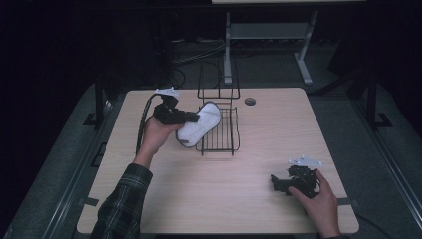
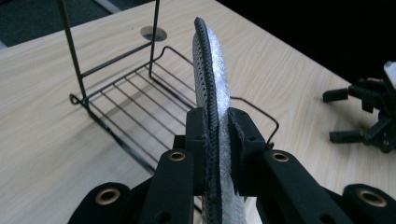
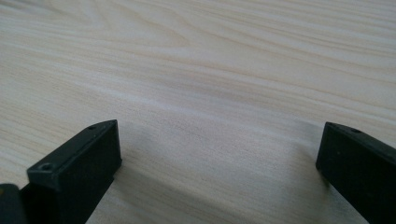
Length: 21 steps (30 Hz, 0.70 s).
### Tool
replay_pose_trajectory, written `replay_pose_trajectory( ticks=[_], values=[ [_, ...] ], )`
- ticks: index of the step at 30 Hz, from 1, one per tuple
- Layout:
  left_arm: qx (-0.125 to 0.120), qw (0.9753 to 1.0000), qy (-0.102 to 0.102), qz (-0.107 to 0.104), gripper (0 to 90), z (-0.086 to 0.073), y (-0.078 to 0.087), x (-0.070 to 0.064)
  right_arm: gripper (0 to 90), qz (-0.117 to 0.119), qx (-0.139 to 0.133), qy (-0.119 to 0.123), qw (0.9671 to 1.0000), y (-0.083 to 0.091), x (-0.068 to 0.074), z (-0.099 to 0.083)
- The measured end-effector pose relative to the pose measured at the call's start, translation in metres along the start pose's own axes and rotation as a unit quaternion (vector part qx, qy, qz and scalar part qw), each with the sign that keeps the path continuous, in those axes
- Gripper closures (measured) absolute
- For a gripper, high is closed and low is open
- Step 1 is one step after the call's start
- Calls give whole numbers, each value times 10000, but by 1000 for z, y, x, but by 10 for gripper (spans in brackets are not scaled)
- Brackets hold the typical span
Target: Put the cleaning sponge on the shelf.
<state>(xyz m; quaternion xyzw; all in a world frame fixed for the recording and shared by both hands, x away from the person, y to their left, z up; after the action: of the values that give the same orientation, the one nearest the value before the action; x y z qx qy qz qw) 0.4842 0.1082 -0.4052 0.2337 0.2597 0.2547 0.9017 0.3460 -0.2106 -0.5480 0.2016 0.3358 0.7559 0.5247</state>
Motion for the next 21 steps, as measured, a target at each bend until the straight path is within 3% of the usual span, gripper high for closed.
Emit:
replay_pose_trajectory(
  ticks=[9, 21],
  values=[
    [-145, 9996, 206, -129, 787, 13, -19, 6, 0, 6, -1, 6, 10000, 0, 0, 0],
    [36, 9992, 341, -192, 780, 7, -47, 12, 0, 15, -2, 15, 10000, 0, 0, 0]
  ],
)
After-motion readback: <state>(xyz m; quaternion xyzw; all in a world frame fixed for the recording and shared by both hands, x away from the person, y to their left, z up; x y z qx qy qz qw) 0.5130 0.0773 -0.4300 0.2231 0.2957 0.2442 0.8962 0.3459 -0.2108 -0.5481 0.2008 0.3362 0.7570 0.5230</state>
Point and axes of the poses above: each handheld gripper's, and its own axes: y roughly backward along the jaws, z roughly out of its top, x roughly to its left, the point moved 9 cm from there along -y, roughly forward along the jaws, and after that the axes turned 6 degrees about y, right-handed, at the moved point
